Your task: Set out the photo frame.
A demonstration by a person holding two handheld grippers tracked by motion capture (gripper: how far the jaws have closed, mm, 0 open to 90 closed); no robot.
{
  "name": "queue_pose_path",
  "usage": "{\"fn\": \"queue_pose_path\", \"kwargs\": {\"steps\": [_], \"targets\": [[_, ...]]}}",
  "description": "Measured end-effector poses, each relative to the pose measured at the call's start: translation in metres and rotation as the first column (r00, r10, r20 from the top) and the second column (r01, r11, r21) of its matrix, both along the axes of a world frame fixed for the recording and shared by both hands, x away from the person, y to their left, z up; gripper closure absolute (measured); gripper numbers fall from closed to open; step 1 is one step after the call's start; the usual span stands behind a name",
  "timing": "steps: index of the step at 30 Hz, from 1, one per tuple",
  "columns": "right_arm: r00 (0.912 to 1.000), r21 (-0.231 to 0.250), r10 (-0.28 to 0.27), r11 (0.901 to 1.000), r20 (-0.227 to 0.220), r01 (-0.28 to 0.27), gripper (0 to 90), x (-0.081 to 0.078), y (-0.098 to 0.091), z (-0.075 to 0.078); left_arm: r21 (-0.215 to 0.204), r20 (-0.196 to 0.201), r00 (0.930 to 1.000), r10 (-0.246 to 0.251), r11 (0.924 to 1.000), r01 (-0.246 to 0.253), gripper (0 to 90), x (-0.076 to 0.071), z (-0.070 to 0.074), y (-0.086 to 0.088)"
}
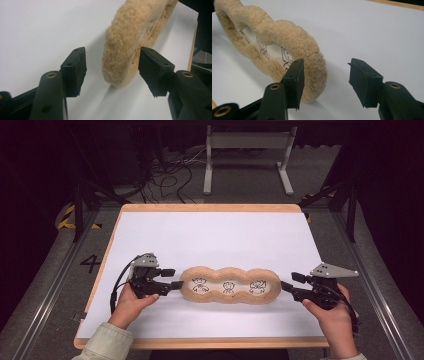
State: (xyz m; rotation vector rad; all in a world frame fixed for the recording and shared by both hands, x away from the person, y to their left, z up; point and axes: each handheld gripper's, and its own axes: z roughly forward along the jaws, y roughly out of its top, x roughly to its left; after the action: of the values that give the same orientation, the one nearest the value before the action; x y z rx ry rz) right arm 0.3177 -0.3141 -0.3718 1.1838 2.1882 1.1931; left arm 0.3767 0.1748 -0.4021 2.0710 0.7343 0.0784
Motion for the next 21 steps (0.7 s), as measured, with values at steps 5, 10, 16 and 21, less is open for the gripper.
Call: {"fn": "queue_pose_path", "kwargs": {"steps": [5,10,16,21], "targets": [[0.9987,-0.017,0.046,0.9988,0.023,-0.046,42.7,0.002,-0.005,0.003,-0.005,0.012,0.9978,0.065,0.9979,-0.065,40.6,-0.013,-0.001,0.017],[0.9975,-0.003,0.067,0.9978,0.024,-0.067,39.6,0.013,-0.017,0.004,0.052,0.048,0.9908,0.126,0.9903,-0.129,41.8,-0.023,-0.007,0.031],[0.9962,0.014,0.080,0.9967,0.035,-0.080,37.1,0.022,-0.031,0.001,0.064,0.059,0.9853,0.160,0.9844,-0.164,41.3,-0.029,-0.012,0.038],[0.9954,0.021,0.083,0.9962,0.048,-0.085,37.1,0.026,-0.040,-0.007,0.053,0.063,0.9818,0.179,0.9818,-0.182,39.4,-0.032,-0.018,0.047]]}}
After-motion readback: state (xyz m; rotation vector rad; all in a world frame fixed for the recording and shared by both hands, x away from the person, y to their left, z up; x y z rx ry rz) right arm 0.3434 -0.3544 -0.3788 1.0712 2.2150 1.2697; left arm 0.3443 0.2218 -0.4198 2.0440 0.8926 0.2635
